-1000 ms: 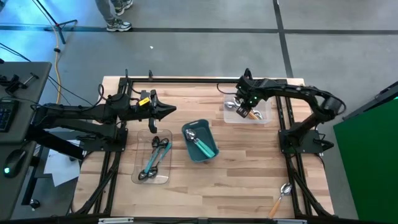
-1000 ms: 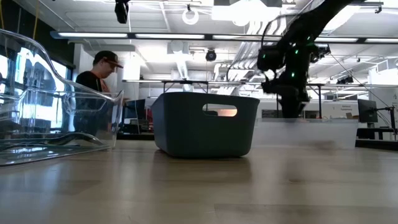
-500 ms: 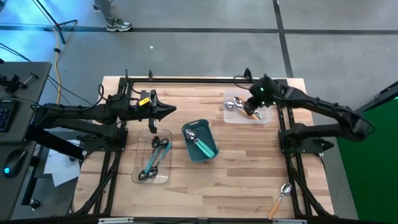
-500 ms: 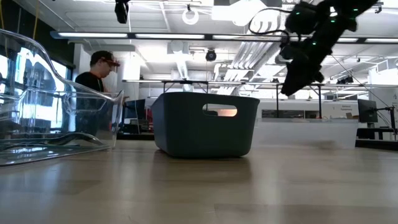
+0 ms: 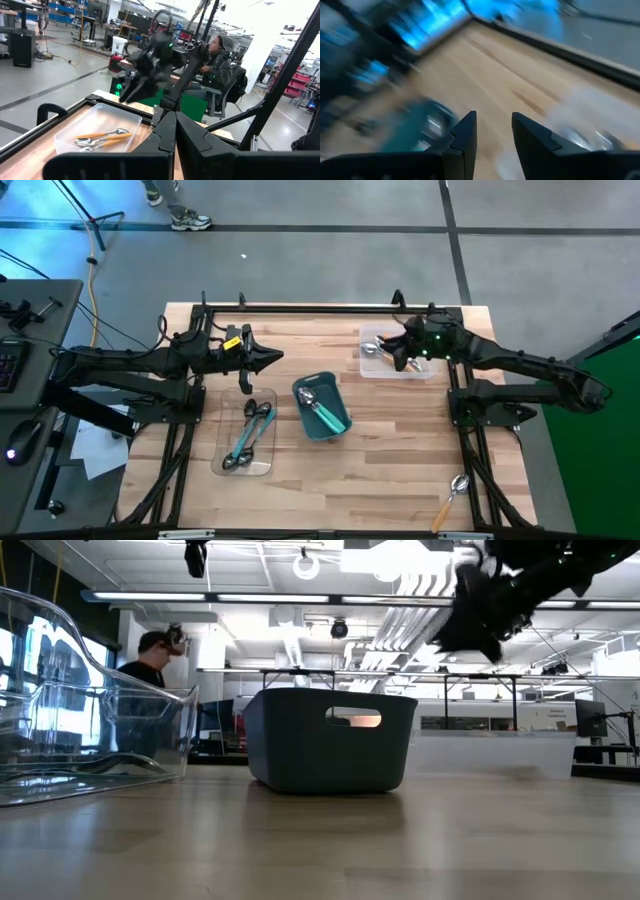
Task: Sort silverware by color (type)
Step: Put the orange table spoon into the white bin
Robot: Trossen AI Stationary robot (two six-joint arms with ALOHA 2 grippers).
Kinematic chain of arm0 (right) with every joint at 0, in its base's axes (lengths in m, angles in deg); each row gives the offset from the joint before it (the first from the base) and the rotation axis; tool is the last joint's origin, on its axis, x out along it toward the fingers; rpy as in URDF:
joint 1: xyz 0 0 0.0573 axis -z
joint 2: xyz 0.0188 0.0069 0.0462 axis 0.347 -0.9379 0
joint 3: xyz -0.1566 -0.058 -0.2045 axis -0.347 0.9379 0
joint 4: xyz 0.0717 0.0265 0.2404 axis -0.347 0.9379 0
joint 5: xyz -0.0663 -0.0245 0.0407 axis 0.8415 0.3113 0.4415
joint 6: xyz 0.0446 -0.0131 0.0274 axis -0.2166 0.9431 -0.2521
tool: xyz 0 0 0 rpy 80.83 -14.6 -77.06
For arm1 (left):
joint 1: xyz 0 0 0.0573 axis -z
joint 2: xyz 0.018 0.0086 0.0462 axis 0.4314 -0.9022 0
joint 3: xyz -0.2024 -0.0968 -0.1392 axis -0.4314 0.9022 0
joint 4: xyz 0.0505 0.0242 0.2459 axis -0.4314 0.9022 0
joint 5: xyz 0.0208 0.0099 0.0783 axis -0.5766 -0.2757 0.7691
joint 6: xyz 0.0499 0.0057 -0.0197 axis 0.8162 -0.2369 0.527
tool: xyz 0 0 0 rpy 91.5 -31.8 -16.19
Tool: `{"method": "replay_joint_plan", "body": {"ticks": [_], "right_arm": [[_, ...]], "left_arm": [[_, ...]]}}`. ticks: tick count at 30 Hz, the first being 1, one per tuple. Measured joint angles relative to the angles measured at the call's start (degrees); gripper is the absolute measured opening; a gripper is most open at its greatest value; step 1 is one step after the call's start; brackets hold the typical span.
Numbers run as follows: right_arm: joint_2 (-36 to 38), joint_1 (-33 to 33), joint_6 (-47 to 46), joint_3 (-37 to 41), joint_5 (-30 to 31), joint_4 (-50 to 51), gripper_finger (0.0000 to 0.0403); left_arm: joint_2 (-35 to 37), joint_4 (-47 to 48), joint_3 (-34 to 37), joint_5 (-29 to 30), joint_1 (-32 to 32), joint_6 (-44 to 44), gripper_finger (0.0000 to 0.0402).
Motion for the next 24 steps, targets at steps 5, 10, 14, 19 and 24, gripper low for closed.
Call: {"method": "replay_joint_plan", "body": {"ticks": [5,10,14,19,24], "right_arm": [[0.0,-3.3,-3.1,0.0,-6.3,-16.7,0.0108],[0.0,-9.5,-2.6,0.0,-8.6,-30.3,0.0108],[0.0,-15.3,4.6,-0.1,-8.5,-33.6,0.0108],[-0.2,-19.5,11.3,-0.1,-6.7,-31.7,0.0108],[-0.2,-20.1,11.5,-0.1,-3.8,-31.9,0.0108]], "left_arm": [[0.0,0.0,0.0,0.0,0.0,0.0,0.0000],[0.0,0.0,0.0,0.0,0.0,0.0,0.0000],[0.0,0.0,0.0,0.0,0.0,0.0,0.0000],[0.0,0.0,0.0,0.0,0.0,0.0,0.0000],[0.0,0.0,0.0,0.0,0.0,0.0,0.0000]]}}
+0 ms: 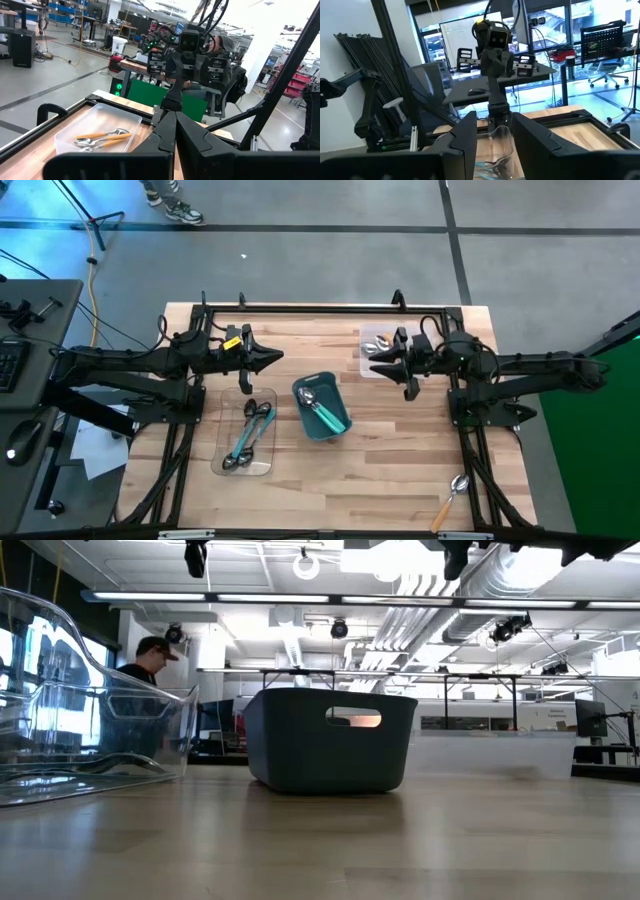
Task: Sort silverware by color (type)
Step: Put the orange table spoon into the white bin
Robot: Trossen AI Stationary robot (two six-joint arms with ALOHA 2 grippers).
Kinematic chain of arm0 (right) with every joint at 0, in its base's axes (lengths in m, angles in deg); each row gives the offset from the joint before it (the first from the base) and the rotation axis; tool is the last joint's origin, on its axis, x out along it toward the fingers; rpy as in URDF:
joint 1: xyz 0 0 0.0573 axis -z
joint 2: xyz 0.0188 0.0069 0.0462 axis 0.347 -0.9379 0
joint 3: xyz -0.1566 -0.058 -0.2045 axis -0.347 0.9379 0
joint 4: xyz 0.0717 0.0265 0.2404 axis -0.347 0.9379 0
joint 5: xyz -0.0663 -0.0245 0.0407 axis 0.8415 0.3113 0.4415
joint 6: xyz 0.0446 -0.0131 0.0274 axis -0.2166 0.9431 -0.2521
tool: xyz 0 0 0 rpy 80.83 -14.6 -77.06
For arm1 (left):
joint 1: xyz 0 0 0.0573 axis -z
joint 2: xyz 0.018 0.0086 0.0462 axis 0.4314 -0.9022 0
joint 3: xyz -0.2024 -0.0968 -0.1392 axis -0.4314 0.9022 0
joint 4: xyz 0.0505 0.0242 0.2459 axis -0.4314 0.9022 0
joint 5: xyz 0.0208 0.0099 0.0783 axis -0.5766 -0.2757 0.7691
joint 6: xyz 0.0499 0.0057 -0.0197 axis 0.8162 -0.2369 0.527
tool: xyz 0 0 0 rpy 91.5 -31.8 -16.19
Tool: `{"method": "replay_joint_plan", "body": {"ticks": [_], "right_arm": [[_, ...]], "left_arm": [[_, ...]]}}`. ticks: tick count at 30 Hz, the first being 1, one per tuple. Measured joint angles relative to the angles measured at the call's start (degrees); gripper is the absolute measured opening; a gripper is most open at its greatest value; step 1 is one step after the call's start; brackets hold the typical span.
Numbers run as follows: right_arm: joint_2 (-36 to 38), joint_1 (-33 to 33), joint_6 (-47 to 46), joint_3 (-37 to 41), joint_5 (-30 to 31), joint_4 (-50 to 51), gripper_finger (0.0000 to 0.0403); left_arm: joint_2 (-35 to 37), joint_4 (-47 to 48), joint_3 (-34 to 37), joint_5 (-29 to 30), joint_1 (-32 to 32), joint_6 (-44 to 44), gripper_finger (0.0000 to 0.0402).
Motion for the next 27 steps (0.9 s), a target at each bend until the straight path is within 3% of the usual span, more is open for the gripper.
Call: {"method": "replay_joint_plan", "body": {"ticks": [27], "right_arm": [[0.0,0.0,2.5,0.0,0.1,0.2,0.0108]], "left_arm": [[0.0,0.0,0.0,0.0,0.0,1.1,0.0000]]}}
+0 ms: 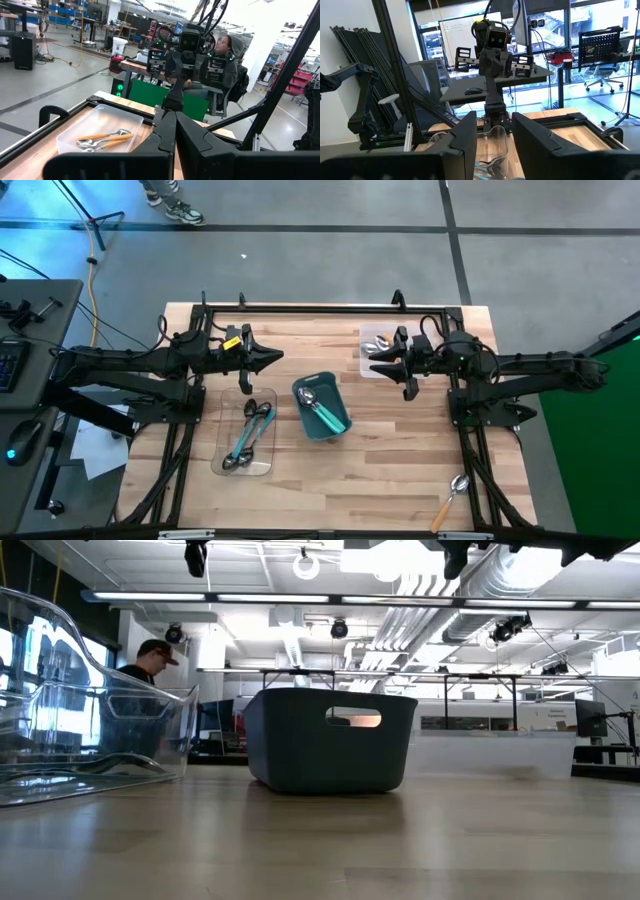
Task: Sort silverware by color (type)
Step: Put the orange table spoon into the white bin
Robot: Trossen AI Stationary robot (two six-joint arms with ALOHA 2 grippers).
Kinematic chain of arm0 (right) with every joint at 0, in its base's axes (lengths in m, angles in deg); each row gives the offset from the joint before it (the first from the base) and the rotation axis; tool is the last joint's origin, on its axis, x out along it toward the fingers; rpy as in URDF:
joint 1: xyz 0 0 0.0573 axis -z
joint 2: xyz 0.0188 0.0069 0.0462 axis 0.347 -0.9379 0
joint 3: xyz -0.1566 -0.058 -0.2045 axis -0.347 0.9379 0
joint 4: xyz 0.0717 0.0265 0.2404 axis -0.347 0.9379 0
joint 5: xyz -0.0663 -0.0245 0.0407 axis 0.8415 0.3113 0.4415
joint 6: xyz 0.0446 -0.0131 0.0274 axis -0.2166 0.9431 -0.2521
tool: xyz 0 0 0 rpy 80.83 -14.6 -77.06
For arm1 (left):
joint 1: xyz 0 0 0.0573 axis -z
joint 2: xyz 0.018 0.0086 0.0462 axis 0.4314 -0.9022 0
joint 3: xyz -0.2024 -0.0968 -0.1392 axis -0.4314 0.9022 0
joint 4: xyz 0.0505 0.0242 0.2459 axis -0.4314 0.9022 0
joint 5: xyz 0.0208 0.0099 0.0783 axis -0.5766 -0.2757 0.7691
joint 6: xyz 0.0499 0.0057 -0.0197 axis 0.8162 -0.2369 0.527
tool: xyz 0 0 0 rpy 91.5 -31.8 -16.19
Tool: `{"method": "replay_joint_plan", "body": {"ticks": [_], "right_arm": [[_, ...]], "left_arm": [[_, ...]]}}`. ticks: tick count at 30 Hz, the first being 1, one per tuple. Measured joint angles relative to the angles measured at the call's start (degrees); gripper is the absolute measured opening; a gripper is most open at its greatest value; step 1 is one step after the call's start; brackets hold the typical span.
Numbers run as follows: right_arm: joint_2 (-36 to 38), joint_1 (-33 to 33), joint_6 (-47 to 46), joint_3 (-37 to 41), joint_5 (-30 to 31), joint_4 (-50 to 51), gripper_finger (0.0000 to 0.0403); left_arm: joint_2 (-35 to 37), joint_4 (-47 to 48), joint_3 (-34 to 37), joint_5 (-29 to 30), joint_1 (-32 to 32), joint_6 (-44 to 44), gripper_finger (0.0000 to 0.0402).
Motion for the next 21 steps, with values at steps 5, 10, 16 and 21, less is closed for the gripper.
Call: {"method": "replay_joint_plan", "body": {"ticks": [5,10,16,21], "right_arm": [[0.0,0.0,-0.2,0.0,0.0,0.0,0.0108],[0.0,0.0,-0.4,0.0,0.0,0.0,0.0108],[0.0,0.0,-0.4,0.0,0.0,0.0,0.0108],[0.0,0.0,-0.5,0.0,0.0,0.0,0.0108]], "left_arm": [[0.0,0.0,0.0,0.0,0.0,0.0,0.0000],[0.0,0.0,0.0,0.0,0.0,0.4,0.0000],[0.0,0.0,0.0,0.0,0.0,0.5,0.0000],[0.0,0.0,0.0,0.0,0.0,0.5,0.0000]]}}
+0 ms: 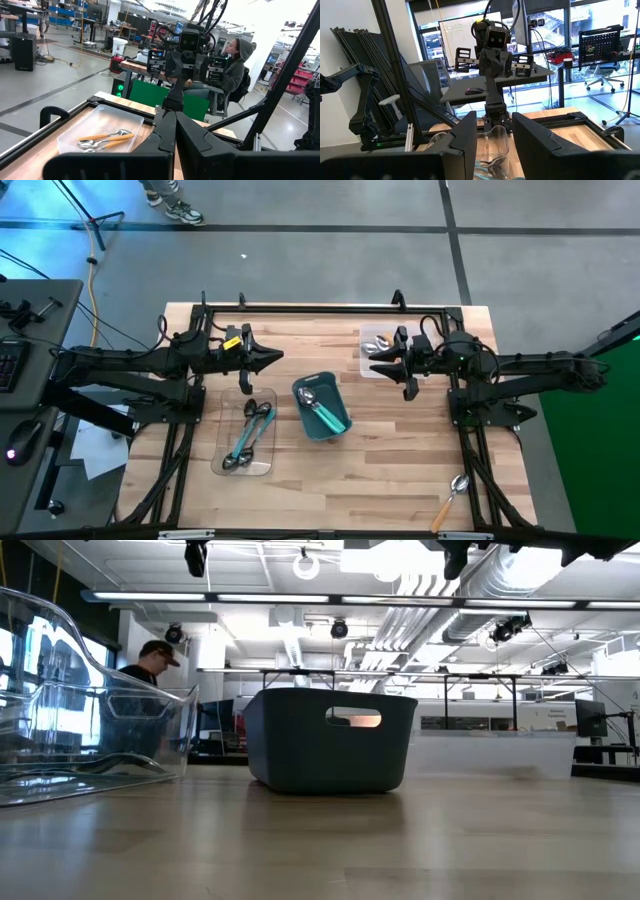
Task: Sort silverware by color (type)
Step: Put the orange table spoon into the white bin
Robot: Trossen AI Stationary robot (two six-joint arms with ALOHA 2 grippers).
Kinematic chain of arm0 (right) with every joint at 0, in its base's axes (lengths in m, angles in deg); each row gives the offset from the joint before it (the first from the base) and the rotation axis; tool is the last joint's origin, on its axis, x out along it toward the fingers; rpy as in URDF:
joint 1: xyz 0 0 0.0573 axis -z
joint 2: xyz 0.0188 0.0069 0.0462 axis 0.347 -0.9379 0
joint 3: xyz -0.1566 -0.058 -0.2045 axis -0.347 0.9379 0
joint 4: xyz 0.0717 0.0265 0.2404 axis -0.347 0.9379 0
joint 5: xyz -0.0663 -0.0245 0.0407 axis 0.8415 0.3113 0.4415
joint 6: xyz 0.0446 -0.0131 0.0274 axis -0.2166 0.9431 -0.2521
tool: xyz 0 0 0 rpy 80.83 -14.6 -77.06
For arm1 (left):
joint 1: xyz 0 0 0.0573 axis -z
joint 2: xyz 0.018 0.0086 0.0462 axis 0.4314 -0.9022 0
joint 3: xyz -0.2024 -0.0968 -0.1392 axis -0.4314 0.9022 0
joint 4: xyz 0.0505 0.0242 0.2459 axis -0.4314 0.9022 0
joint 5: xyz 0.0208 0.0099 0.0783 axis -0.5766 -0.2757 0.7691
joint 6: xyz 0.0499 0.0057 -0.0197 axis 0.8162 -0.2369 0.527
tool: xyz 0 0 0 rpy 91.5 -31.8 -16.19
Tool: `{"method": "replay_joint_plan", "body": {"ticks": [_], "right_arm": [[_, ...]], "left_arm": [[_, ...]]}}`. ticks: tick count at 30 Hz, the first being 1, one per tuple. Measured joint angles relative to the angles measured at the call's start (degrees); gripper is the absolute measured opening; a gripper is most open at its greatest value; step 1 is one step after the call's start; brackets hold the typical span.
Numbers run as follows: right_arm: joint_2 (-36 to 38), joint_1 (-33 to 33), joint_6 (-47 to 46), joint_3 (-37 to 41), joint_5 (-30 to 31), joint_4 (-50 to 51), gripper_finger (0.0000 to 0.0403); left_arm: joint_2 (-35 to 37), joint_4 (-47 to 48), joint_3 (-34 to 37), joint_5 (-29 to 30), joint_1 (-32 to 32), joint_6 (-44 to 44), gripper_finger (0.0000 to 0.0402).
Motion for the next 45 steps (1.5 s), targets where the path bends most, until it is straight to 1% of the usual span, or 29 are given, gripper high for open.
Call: {"method": "replay_joint_plan", "body": {"ticks": [5,15,19,25,45], "right_arm": [[0.0,0.0,0.0,0.0,0.0,0.0,0.0108],[0.0,0.0,0.0,0.0,0.0,0.0,0.0108],[0.0,0.0,-2.4,0.0,0.0,0.0,0.0108],[0.0,0.0,-2.5,0.0,0.0,1.4,0.0108],[-2.8,0.0,-2.8,0.0,0.0,1.3,0.0108]], "left_arm": [[0.0,0.0,0.0,0.0,0.0,1.4,0.0000],[0.0,0.0,0.0,0.0,0.0,1.1,0.0000],[0.0,0.0,0.0,0.0,0.0,1.1,0.0000],[0.0,0.0,0.0,0.0,0.0,1.0,0.0000],[0.0,0.1,0.0,0.0,0.0,1.0,0.0000]]}}
